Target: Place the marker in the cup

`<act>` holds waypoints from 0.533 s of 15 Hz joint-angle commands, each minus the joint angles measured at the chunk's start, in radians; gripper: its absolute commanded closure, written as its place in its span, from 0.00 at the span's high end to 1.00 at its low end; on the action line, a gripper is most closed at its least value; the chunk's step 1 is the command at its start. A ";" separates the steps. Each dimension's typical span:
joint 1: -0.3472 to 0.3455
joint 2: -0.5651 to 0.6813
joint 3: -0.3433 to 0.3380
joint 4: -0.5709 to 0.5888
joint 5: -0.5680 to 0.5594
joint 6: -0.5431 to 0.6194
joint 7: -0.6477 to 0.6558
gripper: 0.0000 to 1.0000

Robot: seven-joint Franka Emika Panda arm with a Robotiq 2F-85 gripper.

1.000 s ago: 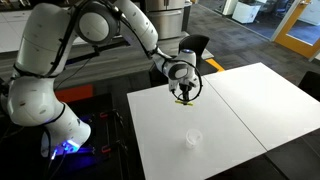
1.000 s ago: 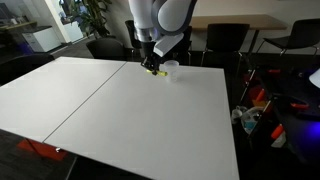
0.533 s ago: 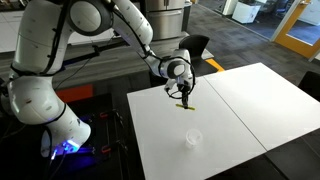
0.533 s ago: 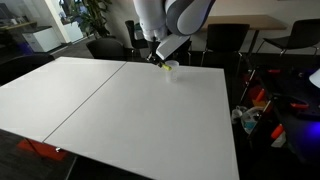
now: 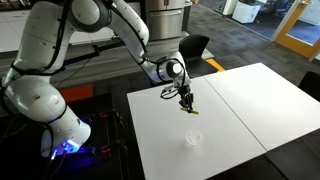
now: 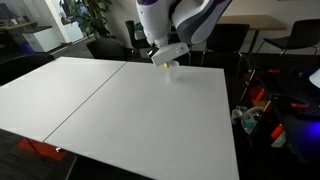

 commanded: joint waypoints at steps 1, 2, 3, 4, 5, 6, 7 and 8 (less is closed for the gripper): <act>0.032 0.025 -0.054 0.008 -0.111 -0.036 0.253 0.05; 0.027 0.027 -0.059 0.010 -0.140 -0.054 0.318 0.05; 0.020 0.025 -0.060 0.012 -0.167 -0.079 0.376 0.05; 0.012 0.023 -0.057 0.015 -0.193 -0.111 0.433 0.05; -0.005 0.014 -0.044 0.018 -0.216 -0.147 0.475 0.05; -0.026 0.006 -0.026 0.023 -0.237 -0.187 0.508 0.05; -0.042 0.003 -0.011 0.030 -0.257 -0.228 0.543 0.05; -0.063 0.003 0.007 0.039 -0.275 -0.268 0.573 0.05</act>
